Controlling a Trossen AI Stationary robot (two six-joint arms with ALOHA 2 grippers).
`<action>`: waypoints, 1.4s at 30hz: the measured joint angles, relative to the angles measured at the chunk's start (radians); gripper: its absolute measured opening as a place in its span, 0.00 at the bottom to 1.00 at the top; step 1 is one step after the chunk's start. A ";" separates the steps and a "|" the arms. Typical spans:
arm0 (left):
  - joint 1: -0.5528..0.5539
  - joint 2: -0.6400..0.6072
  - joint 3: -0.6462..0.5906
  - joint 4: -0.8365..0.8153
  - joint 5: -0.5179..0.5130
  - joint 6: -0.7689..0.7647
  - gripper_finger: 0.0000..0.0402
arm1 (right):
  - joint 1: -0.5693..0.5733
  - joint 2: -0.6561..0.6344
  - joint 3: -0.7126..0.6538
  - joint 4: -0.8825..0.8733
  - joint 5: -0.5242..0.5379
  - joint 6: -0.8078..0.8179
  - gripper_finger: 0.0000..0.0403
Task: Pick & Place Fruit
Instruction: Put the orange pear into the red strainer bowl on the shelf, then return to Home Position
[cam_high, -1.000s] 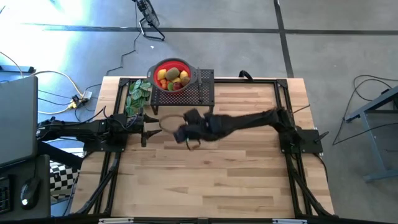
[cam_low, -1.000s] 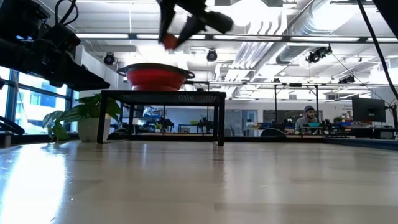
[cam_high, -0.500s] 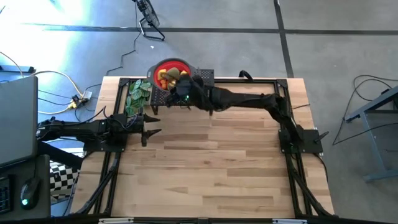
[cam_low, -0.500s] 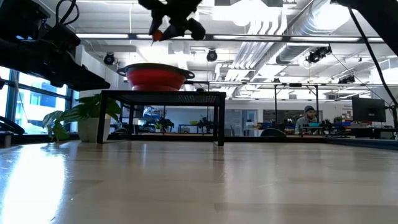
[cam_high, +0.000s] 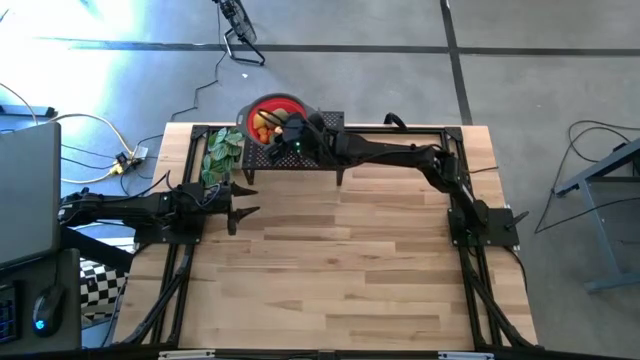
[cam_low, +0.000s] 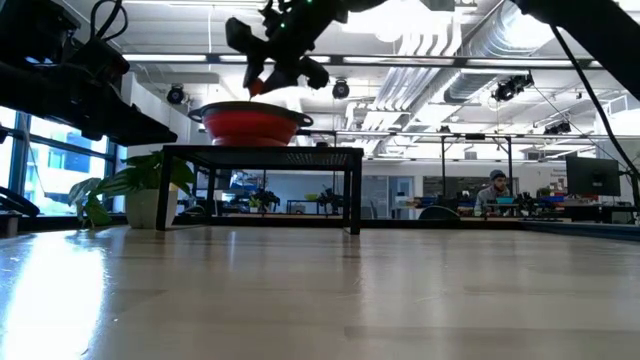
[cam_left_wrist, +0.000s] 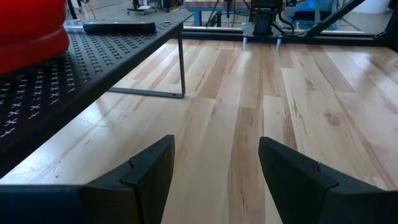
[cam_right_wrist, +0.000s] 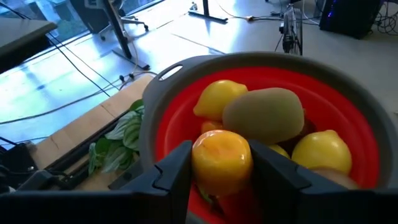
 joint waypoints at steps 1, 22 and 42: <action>0.000 0.000 0.000 0.000 0.000 0.000 0.57 | -0.002 0.000 0.000 0.000 -0.001 -0.006 0.34; 0.000 0.000 0.000 -0.003 0.000 0.000 0.57 | 0.098 -0.150 0.004 -0.063 0.084 -0.285 0.44; 0.000 0.000 0.000 0.001 -0.007 -0.004 0.57 | 0.358 -0.164 -0.060 -0.196 0.143 -0.207 0.01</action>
